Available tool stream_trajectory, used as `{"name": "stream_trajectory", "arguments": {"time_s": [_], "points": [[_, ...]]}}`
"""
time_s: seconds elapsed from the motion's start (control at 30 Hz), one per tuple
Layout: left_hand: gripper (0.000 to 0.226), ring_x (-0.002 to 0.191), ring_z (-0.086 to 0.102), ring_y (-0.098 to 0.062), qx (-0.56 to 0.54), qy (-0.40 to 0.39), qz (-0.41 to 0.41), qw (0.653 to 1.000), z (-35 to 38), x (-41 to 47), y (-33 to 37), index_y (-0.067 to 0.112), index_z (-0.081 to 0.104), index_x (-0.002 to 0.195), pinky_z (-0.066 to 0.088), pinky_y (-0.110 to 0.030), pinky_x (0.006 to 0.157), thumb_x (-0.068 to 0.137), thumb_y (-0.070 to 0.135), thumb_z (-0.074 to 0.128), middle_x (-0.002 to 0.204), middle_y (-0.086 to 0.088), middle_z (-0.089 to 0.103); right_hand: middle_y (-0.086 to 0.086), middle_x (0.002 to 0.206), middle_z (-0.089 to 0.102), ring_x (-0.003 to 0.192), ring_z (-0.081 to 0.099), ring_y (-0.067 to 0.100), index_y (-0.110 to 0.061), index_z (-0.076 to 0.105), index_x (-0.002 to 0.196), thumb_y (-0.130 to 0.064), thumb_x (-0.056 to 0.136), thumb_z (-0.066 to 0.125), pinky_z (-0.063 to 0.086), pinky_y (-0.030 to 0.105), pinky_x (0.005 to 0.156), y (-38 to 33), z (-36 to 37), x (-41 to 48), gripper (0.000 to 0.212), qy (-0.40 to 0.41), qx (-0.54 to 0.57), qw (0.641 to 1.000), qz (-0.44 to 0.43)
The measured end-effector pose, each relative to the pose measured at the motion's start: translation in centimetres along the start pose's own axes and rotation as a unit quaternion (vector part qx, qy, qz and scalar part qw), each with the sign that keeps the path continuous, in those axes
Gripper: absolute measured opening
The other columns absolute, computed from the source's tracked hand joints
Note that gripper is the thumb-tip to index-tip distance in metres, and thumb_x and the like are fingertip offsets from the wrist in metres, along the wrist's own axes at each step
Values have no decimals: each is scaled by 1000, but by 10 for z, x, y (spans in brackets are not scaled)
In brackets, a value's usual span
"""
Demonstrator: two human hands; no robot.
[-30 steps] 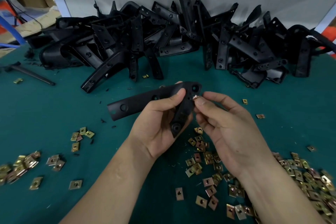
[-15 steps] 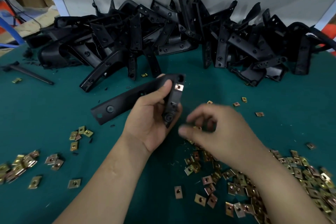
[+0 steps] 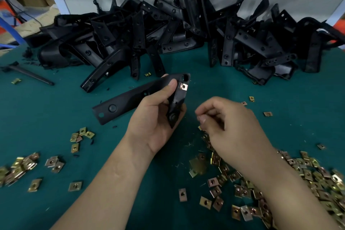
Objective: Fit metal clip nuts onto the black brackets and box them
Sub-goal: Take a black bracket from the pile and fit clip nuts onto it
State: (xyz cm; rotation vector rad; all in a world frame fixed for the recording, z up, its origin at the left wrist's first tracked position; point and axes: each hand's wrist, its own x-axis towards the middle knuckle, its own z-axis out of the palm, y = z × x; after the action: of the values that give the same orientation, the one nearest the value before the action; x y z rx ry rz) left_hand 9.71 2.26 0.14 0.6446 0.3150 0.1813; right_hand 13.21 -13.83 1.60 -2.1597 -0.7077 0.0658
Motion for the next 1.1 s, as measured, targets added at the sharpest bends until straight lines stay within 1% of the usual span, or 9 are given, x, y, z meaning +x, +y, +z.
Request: {"name": "stream_trajectory", "arguments": {"time_s": [0.1, 0.23, 0.33, 0.4, 0.5, 0.6, 0.83, 0.97, 1.1], "points": [[6, 68, 64, -8, -3, -1, 3, 1000, 1, 0, -1, 18, 79, 73, 55, -23, 72, 78, 18, 76, 79, 3, 69, -15, 84, 74, 82, 70, 1, -31, 76, 92, -11, 92, 71, 53, 13, 72, -3, -2, 2, 20, 19, 117, 993, 28], [9, 70, 69, -8, 6, -29, 6, 1000, 2, -1, -2, 16, 82, 77, 58, -22, 72, 79, 21, 74, 82, 2, 74, -19, 90, 76, 86, 70, -4, -37, 77, 98, -16, 90, 74, 51, 8, 73, -5, -3, 4, 23, 33, 239, 967, 80], [16, 75, 73, -10, -10, -70, 0, 998, 3, -3, -2, 12, 83, 81, 58, -21, 69, 82, 19, 68, 85, -2, 77, -2, 84, 77, 78, 72, 9, -28, 75, 95, -15, 86, 77, 59, 28, 79, -5, -1, 6, 17, 32, 315, 938, 140], [22, 80, 76, -11, -7, -97, -8, 995, 3, -5, -3, 10, 83, 83, 58, -21, 70, 86, 18, 63, 88, -4, 78, 3, 83, 77, 79, 71, 14, -20, 79, 89, -10, 83, 78, 60, 34, 86, -6, -1, 6, 12, 28, 360, 921, 148], [23, 89, 76, -15, 4, -115, -16, 993, 2, -6, -4, 9, 82, 93, 59, -25, 78, 90, 20, 62, 96, -8, 78, 2, 86, 77, 83, 71, 12, -21, 81, 89, -9, 83, 77, 60, 29, 87, -7, -1, 6, 13, 7, 406, 901, 154], [24, 94, 74, -18, 13, -108, -12, 994, 0, -5, -6, 7, 80, 100, 59, -29, 86, 89, 22, 65, 102, -10, 77, 4, 89, 77, 83, 73, 12, -14, 79, 92, -5, 86, 74, 59, 22, 74, -9, 0, 5, 12, -15, 450, 878, 160], [29, 95, 73, -21, 2, -76, -10, 997, 2, -4, -7, 3, 74, 106, 60, -31, 87, 85, 22, 68, 103, -14, 75, 8, 89, 77, 84, 73, 14, -9, 75, 97, -1, 87, 73, 57, 20, 72, -11, 4, 4, 13, -2, 463, 873, 154], [32, 98, 73, -23, -3, -84, -10, 996, 2, -4, -9, 2, 74, 108, 60, -33, 88, 86, 24, 68, 105, -15, 75, 9, 90, 77, 85, 74, 15, -15, 75, 94, -4, 86, 75, 57, 21, 73, -10, 4, 3, 13, -4, 463, 874, 148], [28, 86, 75, -19, 16, -113, -17, 993, 1, -6, -10, 7, 80, 93, 60, -27, 78, 91, 27, 61, 93, -10, 76, 5, 87, 78, 83, 73, 12, -22, 75, 92, -9, 84, 79, 56, 20, 74, -10, 8, 3, 16, 4, 421, 898, 130]]}}
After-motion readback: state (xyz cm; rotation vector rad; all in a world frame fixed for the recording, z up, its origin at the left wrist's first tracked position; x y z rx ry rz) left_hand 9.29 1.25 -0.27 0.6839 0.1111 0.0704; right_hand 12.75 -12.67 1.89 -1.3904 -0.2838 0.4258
